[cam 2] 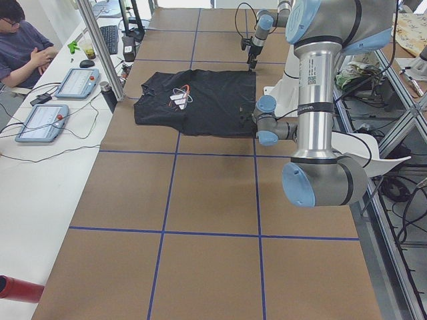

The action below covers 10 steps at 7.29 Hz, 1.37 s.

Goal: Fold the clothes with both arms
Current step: 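Grasp the hem corners with the left and right grippers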

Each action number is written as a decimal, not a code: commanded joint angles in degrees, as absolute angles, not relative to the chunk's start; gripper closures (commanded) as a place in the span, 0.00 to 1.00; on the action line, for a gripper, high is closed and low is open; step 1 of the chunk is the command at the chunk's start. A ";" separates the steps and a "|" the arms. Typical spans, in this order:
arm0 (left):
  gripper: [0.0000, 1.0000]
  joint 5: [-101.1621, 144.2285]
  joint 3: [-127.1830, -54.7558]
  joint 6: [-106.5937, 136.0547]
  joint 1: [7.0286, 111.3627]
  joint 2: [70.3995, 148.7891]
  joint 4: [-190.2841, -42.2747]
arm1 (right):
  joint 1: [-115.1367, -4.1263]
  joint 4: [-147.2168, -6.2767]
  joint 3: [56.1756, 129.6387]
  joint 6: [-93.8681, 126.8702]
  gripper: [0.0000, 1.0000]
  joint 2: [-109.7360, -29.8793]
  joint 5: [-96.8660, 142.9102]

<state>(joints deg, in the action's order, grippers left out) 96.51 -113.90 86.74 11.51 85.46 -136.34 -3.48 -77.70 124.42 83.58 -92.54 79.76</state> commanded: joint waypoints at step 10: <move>1.00 96.68 -114.08 86.75 11.51 85.43 -136.41 | 0.61 -77.78 123.31 83.58 0.58 -92.02 78.66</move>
<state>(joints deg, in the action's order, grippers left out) 96.68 -114.08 86.74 11.52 85.44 -136.41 0.45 -77.78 123.43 83.58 -92.09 78.66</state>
